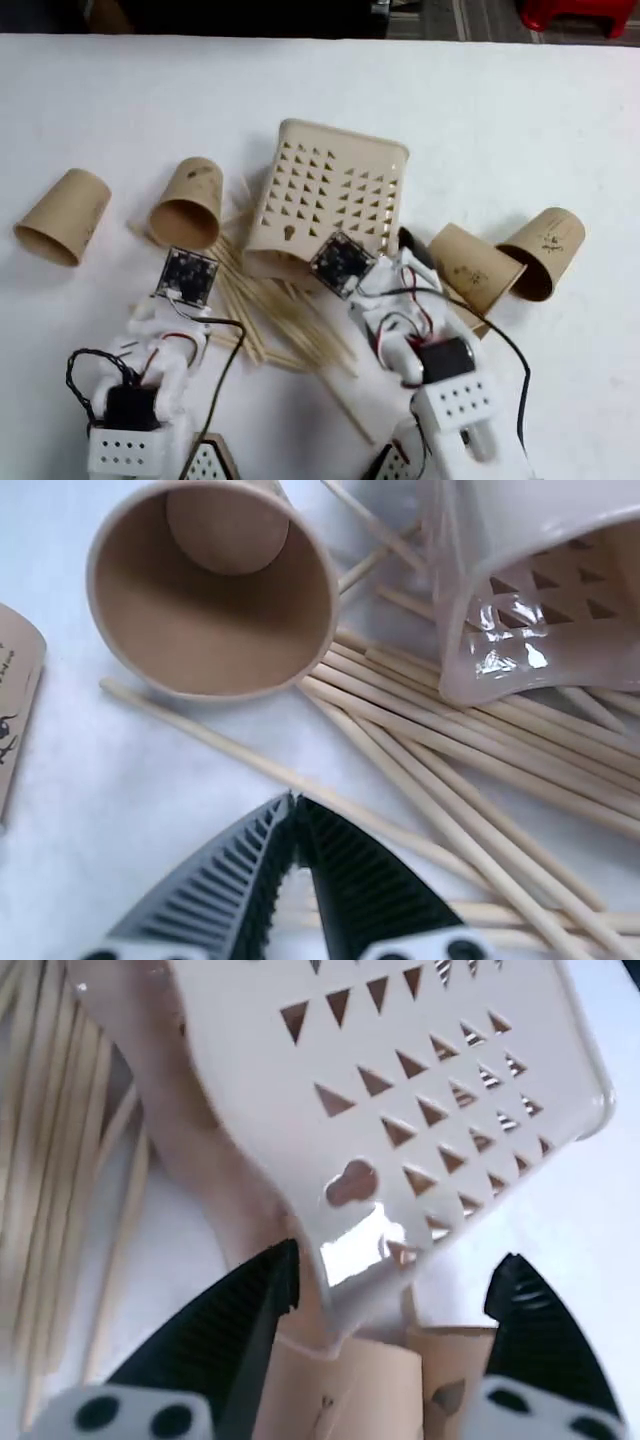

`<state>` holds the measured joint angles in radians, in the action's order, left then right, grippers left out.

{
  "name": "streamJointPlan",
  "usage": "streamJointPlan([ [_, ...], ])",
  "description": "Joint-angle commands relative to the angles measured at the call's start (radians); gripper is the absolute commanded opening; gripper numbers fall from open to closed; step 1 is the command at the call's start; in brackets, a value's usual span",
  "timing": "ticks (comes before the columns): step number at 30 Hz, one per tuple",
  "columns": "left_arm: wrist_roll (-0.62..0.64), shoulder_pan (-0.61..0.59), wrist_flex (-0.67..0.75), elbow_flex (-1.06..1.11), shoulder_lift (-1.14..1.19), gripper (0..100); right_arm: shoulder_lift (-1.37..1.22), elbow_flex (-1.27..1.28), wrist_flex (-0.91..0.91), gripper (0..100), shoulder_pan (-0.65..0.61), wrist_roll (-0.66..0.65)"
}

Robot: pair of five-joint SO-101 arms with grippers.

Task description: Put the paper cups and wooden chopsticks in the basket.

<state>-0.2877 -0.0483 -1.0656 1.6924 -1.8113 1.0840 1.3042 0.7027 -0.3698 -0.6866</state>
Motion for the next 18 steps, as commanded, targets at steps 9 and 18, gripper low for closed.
streamJointPlan([
  [9,-0.012,-0.005,0.025,-0.017,-0.01,2,-0.231,-0.049,-0.412,8.3,0.07,-0.006],
  [18,-0.012,-0.005,0.025,-0.017,-0.01,2,-0.124,-0.183,-0.39,1.9,0.134,0.0],
])
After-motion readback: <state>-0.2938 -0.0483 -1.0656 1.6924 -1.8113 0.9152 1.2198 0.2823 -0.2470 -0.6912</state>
